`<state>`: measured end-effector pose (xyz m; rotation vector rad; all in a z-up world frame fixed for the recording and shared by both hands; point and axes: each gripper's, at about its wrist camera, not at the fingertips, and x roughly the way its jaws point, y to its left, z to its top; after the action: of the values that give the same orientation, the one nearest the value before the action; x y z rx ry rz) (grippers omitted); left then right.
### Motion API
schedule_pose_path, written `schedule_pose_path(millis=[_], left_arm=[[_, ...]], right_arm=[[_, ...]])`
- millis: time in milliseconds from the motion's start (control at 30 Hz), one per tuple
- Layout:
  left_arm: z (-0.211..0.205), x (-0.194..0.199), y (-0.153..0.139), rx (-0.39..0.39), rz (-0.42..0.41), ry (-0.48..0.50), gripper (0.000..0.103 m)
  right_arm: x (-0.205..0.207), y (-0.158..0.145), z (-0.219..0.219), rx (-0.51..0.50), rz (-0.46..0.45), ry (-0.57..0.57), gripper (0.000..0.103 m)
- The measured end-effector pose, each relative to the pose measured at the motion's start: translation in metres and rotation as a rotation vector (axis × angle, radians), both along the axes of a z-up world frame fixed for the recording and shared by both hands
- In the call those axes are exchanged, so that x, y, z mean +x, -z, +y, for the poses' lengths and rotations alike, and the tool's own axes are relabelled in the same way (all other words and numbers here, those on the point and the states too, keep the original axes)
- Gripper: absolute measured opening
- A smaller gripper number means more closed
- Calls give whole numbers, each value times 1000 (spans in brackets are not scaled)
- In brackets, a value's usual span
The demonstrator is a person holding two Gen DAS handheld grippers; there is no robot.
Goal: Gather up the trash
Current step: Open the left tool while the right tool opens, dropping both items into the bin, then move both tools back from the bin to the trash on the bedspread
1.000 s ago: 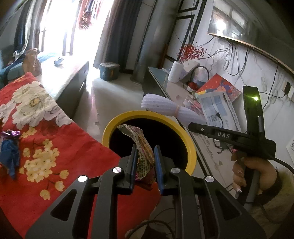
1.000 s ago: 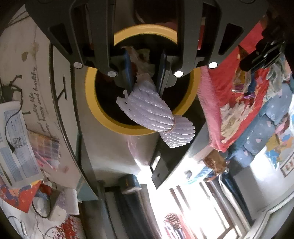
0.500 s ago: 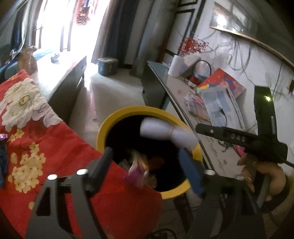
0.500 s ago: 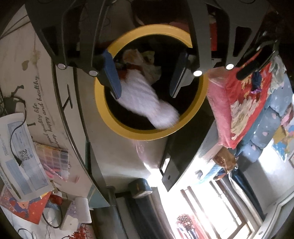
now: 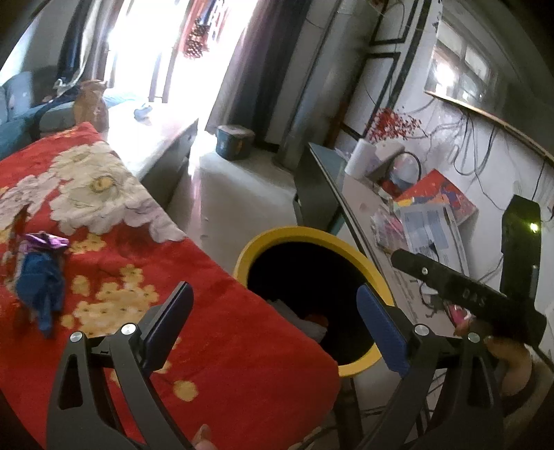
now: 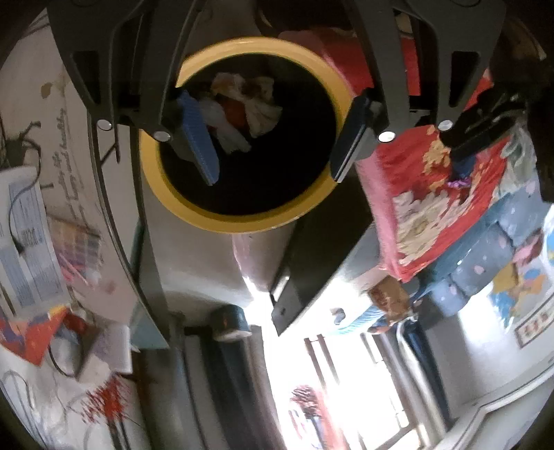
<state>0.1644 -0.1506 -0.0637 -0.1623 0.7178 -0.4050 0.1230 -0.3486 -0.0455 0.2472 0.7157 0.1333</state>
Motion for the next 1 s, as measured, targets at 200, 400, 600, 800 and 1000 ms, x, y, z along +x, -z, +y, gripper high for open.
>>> schedule_pose_path(millis=[200,400,600,800,1000], left_arm=[[23,-10,-9,4,-29,-60,92],[50,-15,-16,5,-47,-126,92],[75,-18,-21,-9,-55,-186,92],[99,-21,-24,-17,-61,-245,92],[121,-24,-28,-24,-72,-297,92]], right_arm=[[-6,-7,22,-12,-25,-67,64],[-11,-11,39,-25,-36,-111,65],[-16,-12,57,-34,-45,-148,65],[-21,-15,80,-46,-55,-204,65],[-25,-17,105,-59,-54,-264,65]])
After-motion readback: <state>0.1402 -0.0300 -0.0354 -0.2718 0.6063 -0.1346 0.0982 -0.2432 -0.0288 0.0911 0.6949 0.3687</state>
